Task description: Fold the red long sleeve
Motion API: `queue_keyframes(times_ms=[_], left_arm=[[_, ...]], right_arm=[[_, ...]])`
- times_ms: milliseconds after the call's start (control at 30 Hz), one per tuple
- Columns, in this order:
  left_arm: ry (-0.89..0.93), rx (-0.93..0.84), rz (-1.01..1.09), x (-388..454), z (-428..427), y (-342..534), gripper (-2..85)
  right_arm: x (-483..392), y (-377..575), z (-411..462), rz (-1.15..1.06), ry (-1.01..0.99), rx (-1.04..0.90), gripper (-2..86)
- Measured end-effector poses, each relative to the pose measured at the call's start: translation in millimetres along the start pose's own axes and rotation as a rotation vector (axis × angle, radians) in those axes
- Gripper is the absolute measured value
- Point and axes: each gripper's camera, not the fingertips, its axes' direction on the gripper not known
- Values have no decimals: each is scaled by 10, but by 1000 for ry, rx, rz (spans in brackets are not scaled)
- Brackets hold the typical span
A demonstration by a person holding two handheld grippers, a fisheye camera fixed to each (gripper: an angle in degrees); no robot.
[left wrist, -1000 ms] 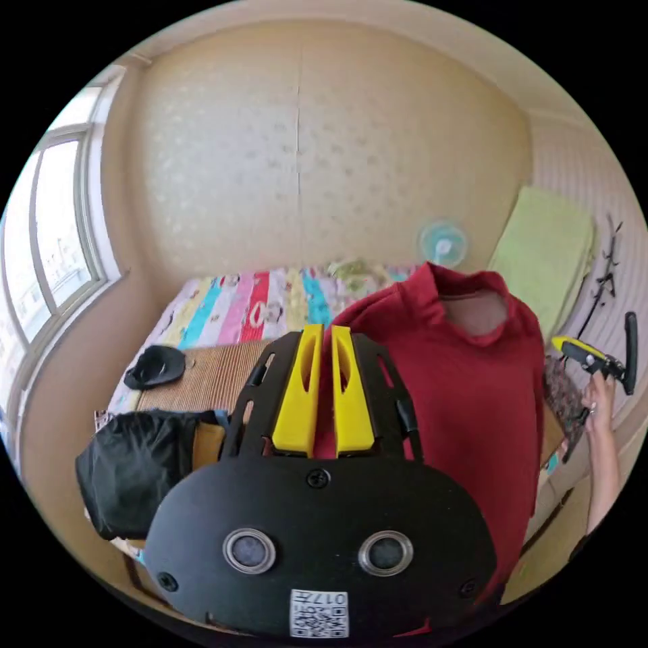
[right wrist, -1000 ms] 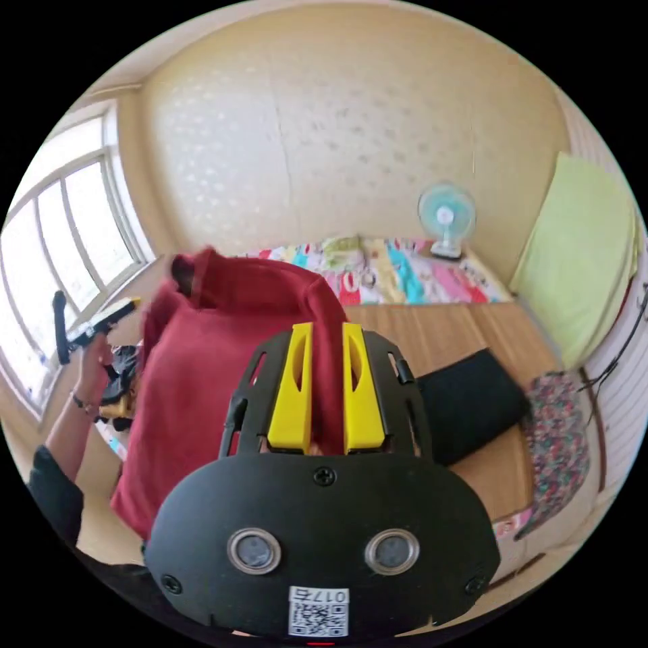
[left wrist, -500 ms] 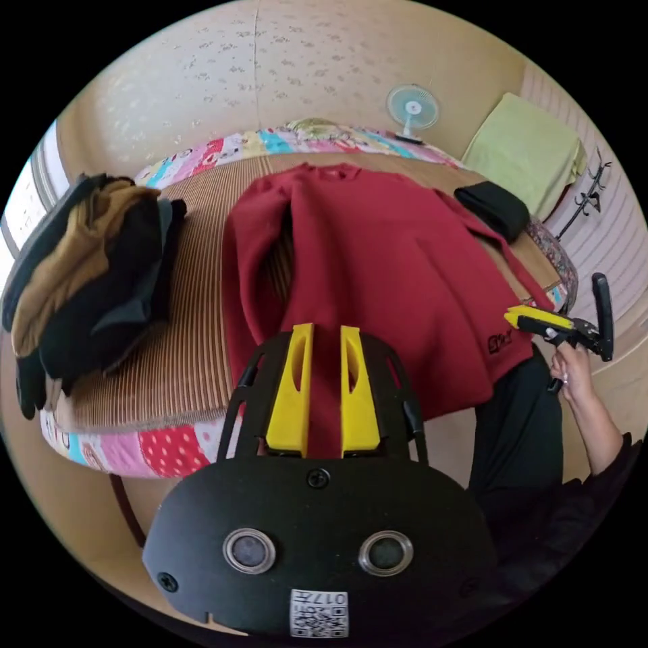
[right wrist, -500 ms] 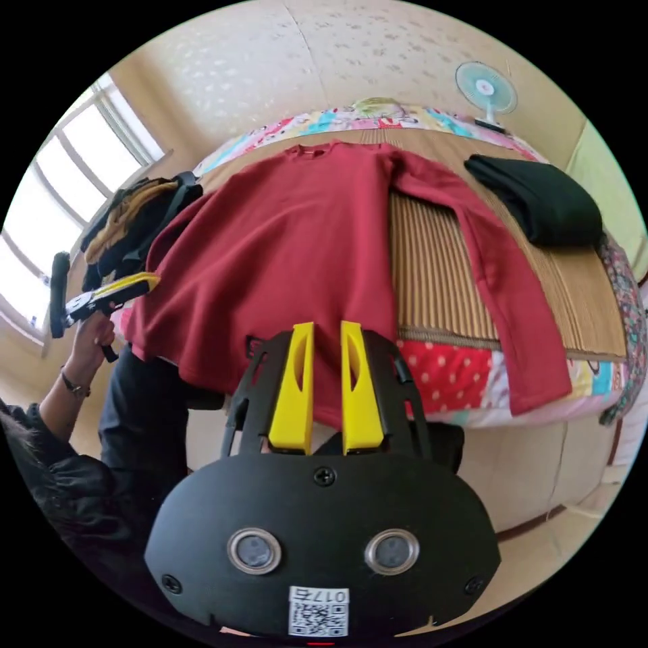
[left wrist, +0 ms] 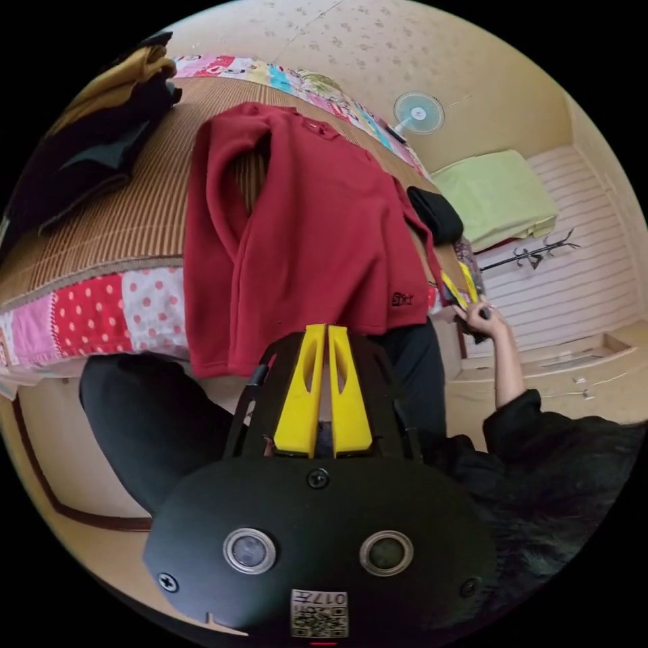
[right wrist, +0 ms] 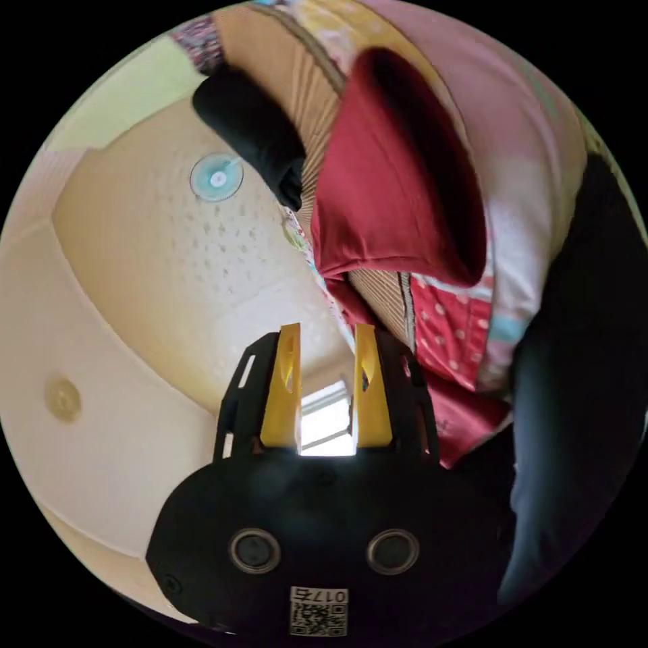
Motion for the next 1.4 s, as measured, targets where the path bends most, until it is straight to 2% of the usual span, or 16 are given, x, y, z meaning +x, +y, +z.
queue_keyframes(times_ms=[67,100,167,333,433,500,567,667,900,967,1033,1167,1200,1300,1333,1400], left_arm=[[49,-6,11,81,-67,45,-5],[48,-9,26,157,-116,62,-5],[16,-1,48,270,-212,84,-5],[-32,73,38,317,-538,177,-5],[-60,89,25,237,-650,228,-6],[-83,72,20,181,-649,224,-7],[-84,63,2,145,-625,203,-8],[-42,62,-7,155,-595,142,-9],[-48,133,-8,231,-785,196,-10],[-70,148,-28,167,-848,255,-10],[-108,202,-68,88,-958,344,-9],[-112,247,-105,-65,-1150,453,-6],[-124,249,-119,-96,-1169,479,-4],[-159,271,-141,-144,-1182,559,24],[-164,272,-147,-157,-1180,572,34],[-193,278,-194,-233,-1168,619,57]], right_arm=[[22,-217,60,79,-78,40,122],[43,-331,33,118,-186,97,116],[-12,-469,-111,135,-246,208,86],[-590,-816,-738,77,-134,381,52],[-1108,-929,-914,-71,-107,306,66],[-1291,-895,-746,-137,50,163,103],[-1176,-829,-591,-123,171,111,120],[-661,-783,-444,-41,94,79,124],[-45,-722,-758,32,-116,371,70],[-83,-820,-788,48,-71,405,49],[-336,-866,-784,-21,0,468,40],[-1654,-531,-42,-583,155,493,30],[-2017,-284,410,-777,184,445,29],[-2501,427,1760,-1139,187,230,27],[-2520,558,2035,-1189,184,174,27],[-2321,1013,3106,-1315,201,-73,24]])
